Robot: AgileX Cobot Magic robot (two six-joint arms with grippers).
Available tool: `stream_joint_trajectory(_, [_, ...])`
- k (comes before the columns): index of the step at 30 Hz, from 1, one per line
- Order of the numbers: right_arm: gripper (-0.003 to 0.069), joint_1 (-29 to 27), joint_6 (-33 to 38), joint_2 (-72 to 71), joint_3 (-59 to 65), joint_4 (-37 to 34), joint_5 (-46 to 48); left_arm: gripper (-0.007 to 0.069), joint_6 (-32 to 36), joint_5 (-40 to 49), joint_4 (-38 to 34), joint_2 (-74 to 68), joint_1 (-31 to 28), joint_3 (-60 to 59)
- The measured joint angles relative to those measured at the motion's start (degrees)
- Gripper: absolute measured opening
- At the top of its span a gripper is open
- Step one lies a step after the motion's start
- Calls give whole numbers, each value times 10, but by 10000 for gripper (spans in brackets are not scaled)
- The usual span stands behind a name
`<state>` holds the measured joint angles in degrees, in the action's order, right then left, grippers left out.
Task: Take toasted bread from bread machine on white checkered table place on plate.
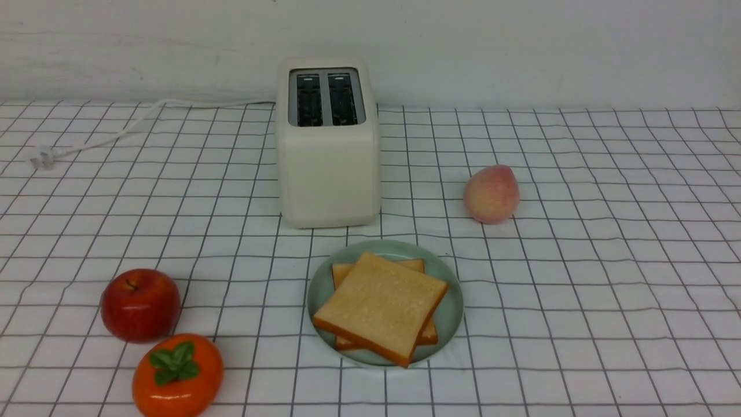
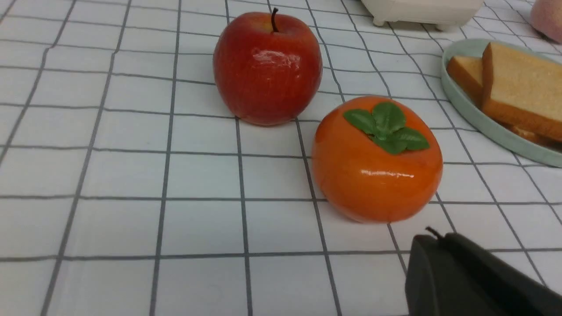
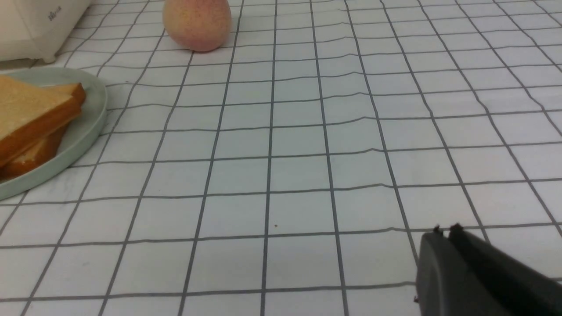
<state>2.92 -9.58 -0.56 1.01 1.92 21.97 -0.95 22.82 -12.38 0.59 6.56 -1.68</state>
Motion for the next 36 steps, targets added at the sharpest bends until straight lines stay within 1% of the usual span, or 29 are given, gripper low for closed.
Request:
stream_joint_trajectory(6, [26, 0, 0, 0, 0, 0, 0, -13, -15, 0, 1, 0, 0, 0])
stream_joint_trajectory(21, [32, 0, 0, 0, 0, 0, 0, -13, -18, 0, 1, 0, 0, 0])
stream_joint_trajectory(36, [53, 0, 0, 0, 0, 0, 0, -5, -18, 0, 1, 0, 0, 0])
